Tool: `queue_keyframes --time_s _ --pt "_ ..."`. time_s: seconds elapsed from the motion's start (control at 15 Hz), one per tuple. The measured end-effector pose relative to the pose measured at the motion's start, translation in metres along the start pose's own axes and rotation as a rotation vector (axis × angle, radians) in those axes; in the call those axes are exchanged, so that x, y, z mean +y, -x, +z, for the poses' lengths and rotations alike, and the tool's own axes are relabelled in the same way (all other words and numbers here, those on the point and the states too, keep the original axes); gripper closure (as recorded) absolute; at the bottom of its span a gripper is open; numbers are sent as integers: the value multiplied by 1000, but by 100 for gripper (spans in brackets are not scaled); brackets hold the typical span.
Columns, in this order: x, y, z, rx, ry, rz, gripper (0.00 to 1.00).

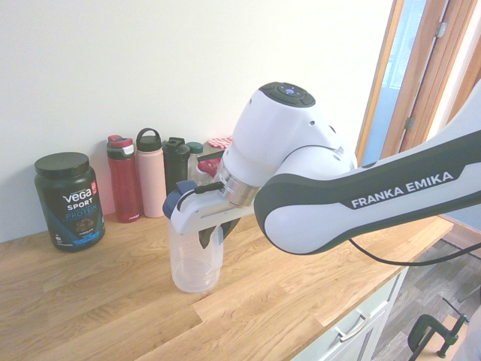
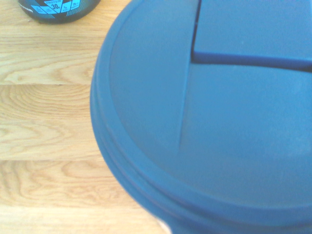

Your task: Pour me some water

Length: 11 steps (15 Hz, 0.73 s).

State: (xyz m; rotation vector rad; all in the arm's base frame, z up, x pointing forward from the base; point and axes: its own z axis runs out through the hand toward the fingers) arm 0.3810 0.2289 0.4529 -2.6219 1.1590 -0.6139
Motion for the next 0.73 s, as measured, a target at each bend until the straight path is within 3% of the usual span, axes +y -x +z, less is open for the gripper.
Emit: queue_keyframes --time_s 0.4,0.73 --pt "29 6 -6 -63 81 -53 0" --pt "117 -76 -20 -82 140 6 0"
